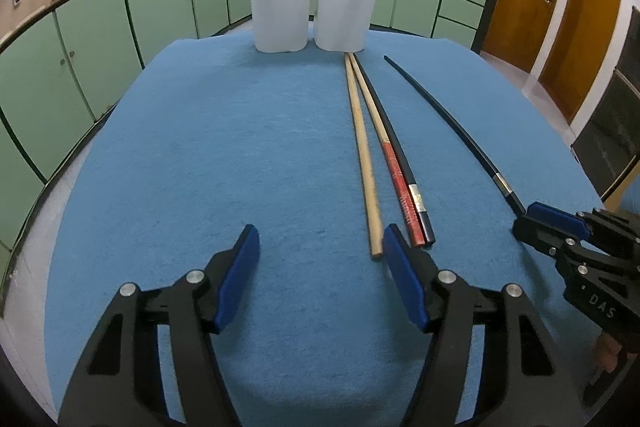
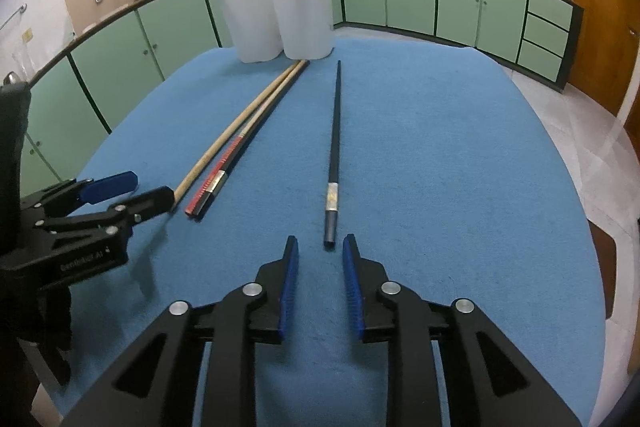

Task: Organize utensils
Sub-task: 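Grasp a black chopstick with the right tool while the left grasps a plain wooden one, then lift both chopsticks and lower them into the white holder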

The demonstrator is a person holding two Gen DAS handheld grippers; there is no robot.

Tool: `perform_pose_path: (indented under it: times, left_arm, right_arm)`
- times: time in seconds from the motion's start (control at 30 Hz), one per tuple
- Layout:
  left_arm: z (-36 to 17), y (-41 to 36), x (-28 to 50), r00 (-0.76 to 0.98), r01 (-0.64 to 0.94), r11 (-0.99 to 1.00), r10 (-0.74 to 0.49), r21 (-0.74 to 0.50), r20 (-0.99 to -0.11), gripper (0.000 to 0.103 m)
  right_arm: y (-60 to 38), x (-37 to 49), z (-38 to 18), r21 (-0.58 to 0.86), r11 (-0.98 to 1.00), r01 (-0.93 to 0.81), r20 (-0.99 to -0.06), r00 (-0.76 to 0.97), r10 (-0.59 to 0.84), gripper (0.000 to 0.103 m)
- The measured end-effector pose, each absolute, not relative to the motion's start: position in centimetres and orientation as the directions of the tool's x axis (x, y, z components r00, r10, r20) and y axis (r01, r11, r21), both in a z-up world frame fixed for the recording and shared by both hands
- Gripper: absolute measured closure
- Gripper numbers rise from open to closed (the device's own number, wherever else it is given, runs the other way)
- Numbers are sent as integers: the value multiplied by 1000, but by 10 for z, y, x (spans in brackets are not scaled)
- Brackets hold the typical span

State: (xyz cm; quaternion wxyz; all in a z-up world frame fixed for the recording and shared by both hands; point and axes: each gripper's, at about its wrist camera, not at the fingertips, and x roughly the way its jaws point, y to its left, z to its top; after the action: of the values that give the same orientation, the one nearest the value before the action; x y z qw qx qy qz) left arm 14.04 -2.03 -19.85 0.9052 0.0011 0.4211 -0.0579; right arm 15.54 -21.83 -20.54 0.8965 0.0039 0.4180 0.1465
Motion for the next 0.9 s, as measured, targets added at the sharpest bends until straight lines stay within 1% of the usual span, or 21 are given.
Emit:
perform_pose_path:
  times: [0.03, 0.13, 0.27, 0.33, 0.37, 0.47, 0.5, 0.53, 0.57, 0.6, 0.7, 0.8, 0.9]
  left_arm:
    - [-199, -20, 141, 637, 107, 993, -103, -45, -764, 46]
    - [-200, -23, 142, 630, 116, 992, -107, -43, -769, 49]
    - [-201, -29, 142, 625, 127, 992, -100, -25, -774, 51]
    - [-201, -31, 142, 625, 131, 991, -103, -27, -774, 55]
    - [-201, -32, 142, 625, 130, 991, -101, -25, -774, 56]
    - [-201, -34, 142, 624, 135, 990, -108, -29, -774, 64]
    - [-201, -35, 142, 624, 137, 990, -108, -28, -774, 69]
    - [-202, -36, 142, 624, 138, 990, -109, -28, -773, 78]
    - [-201, -38, 141, 624, 142, 989, -114, -32, -773, 84]
    - [-202, -40, 142, 621, 148, 988, -124, -40, -774, 98]
    - [-202, -42, 142, 620, 151, 988, -121, -33, -775, 97]
    - [-200, -39, 141, 621, 151, 987, -136, -53, -772, 97]
    - [-186, -34, 134, 642, 153, 987, -144, -58, -753, 97]
  right_arm:
    - [-219, 155, -205, 134, 956, -260, -748, 607, 270, 80]
    - [-217, 156, -206, 128, 957, -262, -749, 606, 266, 80]
    - [-216, 160, -206, 127, 957, -261, -751, 604, 264, 80]
    - [-213, 162, -206, 117, 958, -262, -753, 605, 257, 81]
    - [-211, 164, -206, 109, 959, -262, -756, 605, 251, 82]
    - [-208, 168, -206, 104, 959, -263, -759, 602, 247, 91]
    - [-208, 169, -206, 102, 961, -259, -760, 603, 243, 96]
    - [-208, 170, -207, 102, 961, -256, -760, 603, 241, 96]
    - [-207, 171, -207, 102, 962, -252, -760, 604, 239, 96]
    - [-207, 171, -207, 101, 963, -250, -760, 605, 237, 96]
    - [-205, 171, -206, 92, 964, -248, -759, 610, 229, 96]
    - [-208, 167, -202, 101, 964, -247, -754, 613, 236, 96]
    - [-214, 161, -189, 102, 962, -254, -739, 628, 244, 96]
